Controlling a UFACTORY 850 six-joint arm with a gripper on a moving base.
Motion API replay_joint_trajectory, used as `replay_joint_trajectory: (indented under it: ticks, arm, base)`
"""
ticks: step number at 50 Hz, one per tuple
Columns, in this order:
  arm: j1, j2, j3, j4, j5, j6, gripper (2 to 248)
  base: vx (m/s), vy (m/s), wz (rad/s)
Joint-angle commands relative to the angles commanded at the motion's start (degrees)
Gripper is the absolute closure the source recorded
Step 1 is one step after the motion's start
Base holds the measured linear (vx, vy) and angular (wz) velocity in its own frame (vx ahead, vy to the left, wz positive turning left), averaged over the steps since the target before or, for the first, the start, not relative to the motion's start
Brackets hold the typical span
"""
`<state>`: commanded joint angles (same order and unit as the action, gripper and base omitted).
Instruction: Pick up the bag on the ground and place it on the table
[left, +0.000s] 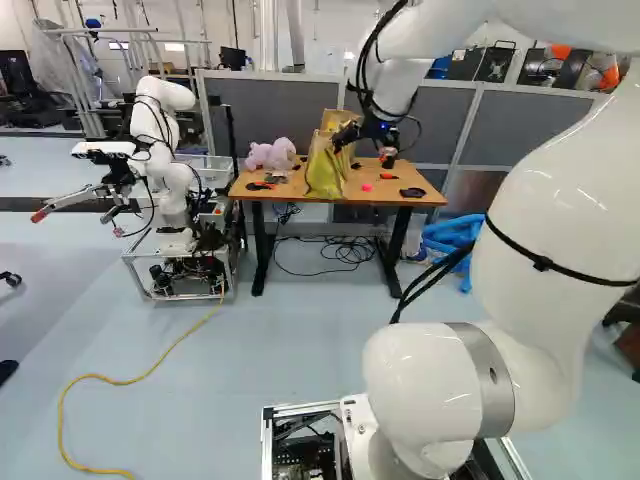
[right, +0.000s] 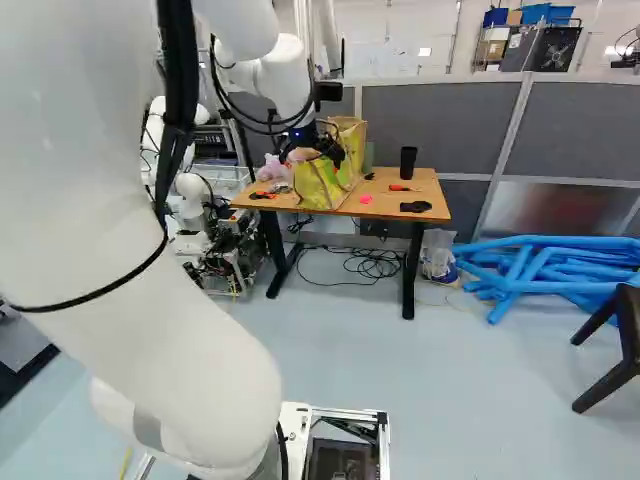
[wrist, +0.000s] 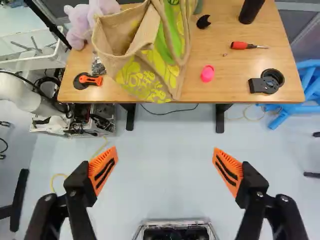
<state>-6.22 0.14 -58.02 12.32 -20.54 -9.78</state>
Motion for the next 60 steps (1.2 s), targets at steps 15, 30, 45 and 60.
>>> replay_joint_trajectory:
  ticks: [15,30,45,60]
  arm:
    - [0.9,2.4,7.9,-1.8,10.5,1.5,3]
    - [2.0,5.0,16.8,-3.9,22.3,3.1,3]
    - [2.9,7.5,25.1,-5.8,33.4,4.6,3]
    - [3.8,9.7,32.4,-7.5,43.1,6.0,3]
  base:
    - [0.0,0.0,0.0]
    - [0.0,0.0,0.0]
    - [0.0,0.0,0.0]
    - [0.0,0.0,0.0]
